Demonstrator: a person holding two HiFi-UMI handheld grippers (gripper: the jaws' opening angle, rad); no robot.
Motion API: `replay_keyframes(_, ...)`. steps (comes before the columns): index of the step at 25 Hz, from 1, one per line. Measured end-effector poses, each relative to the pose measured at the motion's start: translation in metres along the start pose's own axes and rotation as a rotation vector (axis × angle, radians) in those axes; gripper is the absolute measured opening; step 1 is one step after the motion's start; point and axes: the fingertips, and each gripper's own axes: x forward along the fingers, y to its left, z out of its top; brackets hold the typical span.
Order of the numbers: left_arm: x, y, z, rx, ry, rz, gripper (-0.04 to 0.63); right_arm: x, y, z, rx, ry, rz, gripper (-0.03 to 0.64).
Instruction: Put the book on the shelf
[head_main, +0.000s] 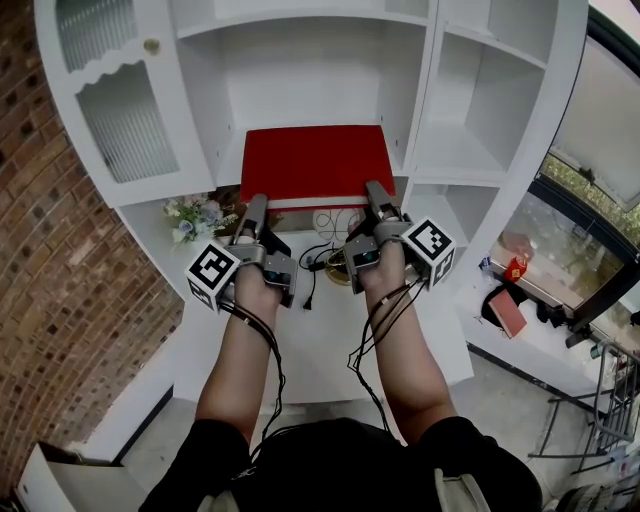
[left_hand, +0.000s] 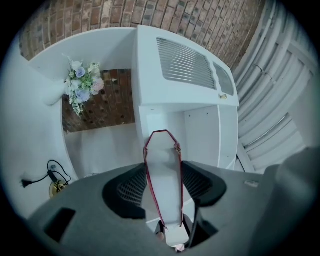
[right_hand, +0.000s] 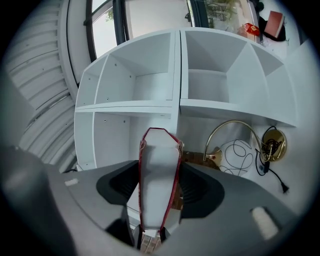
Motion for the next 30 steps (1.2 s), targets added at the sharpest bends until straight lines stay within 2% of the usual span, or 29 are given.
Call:
replay_keyframes(11,0.038,0.003,0.014,0.042,-0.012,0.017,0.242,0.036,0.004,0.011,-0.056,-0.023,-0.025,0.272)
replay_keyframes(23,0.062,0.001,0.026,0.045,-0.025,0.043,0.256,0.058,0.011,0.017,-0.1,-0.051,-0.103,0.285)
replay_keyframes(30,0.07,0.001,0.027,0.045,-0.017,0.092,0.261,0.064,0.01,0.02,-0.106,-0.041,-0.167,0.29)
